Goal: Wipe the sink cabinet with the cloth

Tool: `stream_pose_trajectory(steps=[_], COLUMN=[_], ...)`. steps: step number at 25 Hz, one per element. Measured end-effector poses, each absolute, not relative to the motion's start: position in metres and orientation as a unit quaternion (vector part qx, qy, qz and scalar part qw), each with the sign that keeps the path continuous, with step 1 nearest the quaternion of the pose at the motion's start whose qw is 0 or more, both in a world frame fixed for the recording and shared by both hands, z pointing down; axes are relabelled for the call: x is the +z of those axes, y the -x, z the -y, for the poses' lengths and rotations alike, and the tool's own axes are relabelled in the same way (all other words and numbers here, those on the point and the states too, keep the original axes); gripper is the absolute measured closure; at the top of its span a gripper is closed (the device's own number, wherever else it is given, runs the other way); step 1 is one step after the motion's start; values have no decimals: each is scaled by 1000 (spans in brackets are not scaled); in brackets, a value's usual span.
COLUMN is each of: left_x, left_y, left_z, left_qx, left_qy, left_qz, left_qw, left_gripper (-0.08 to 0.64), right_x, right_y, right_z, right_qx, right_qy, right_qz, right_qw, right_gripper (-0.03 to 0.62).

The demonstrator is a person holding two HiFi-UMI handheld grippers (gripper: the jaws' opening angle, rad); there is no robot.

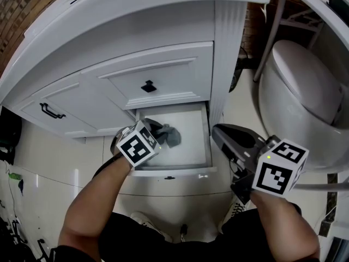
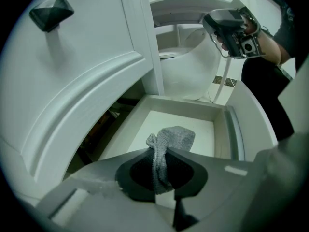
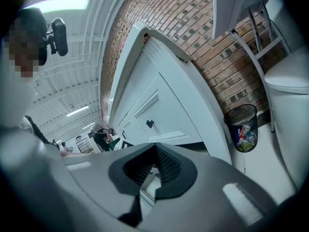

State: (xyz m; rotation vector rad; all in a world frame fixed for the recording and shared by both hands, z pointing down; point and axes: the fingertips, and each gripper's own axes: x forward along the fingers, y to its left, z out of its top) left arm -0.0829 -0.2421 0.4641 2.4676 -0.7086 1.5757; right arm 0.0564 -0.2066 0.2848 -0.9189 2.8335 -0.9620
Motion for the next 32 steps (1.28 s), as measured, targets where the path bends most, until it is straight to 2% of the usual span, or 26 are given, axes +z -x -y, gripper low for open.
stream_pose_trajectory(steps=[19, 27, 32], left_x=[456, 451, 435], left_y=[171, 167, 115], left_z=[233, 233, 224], left_qx=[582, 582, 527], left_qy=[-770, -769, -814], left_qz=[260, 261, 242], left_qw=[40, 31, 43], left_gripper=[525, 525, 525], right_x=[293, 293, 289], right_y=[-46, -46, -49], right_z=[205, 203, 202], right_qx=[-305, -303, -304], right_qy=[293, 293, 294], right_qz=[-906, -907, -906], right_qw=[-12, -12, -6], right_gripper=[588, 588, 588])
